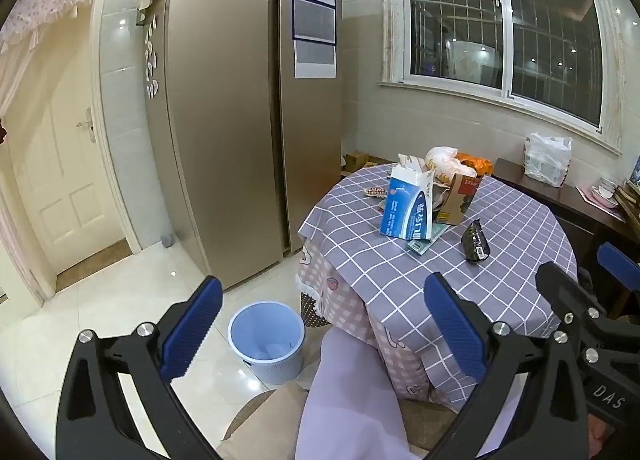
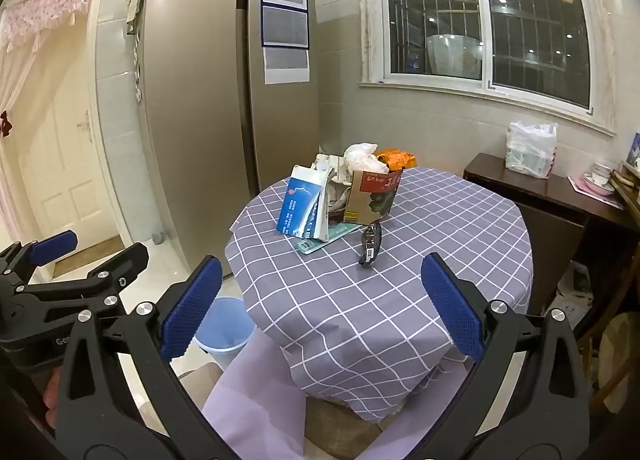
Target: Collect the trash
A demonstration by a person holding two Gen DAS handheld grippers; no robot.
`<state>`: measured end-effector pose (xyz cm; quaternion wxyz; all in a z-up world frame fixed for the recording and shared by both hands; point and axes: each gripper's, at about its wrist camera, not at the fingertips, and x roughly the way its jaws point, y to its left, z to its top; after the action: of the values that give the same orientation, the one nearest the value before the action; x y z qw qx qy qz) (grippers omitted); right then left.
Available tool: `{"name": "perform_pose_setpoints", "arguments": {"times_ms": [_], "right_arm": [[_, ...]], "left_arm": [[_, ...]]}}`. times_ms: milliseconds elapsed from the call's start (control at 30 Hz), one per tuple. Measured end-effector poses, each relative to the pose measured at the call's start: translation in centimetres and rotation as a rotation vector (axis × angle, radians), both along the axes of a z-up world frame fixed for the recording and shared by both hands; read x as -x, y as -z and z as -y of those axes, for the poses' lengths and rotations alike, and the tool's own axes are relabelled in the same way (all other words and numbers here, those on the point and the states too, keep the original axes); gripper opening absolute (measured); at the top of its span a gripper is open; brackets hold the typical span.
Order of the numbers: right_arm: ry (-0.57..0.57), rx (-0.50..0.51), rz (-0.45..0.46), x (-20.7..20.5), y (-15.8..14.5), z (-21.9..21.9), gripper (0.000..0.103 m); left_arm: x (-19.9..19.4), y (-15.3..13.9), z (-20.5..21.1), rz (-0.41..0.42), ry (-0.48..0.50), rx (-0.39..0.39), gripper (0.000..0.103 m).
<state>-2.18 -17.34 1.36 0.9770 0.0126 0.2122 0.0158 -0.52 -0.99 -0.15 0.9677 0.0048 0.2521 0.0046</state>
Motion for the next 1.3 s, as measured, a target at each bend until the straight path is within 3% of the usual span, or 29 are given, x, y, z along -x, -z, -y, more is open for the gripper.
{"name": "perform_pose_setpoints", "arguments": {"times_ms": [1300], "right_arm": [[-0.012, -0.009, -0.010, -0.14, -0.06, -0.26, 0.098]], "left_arm": [[0.36, -0.12, -0.17, 0.007, -0.028, -0.022, 0.099]]}}
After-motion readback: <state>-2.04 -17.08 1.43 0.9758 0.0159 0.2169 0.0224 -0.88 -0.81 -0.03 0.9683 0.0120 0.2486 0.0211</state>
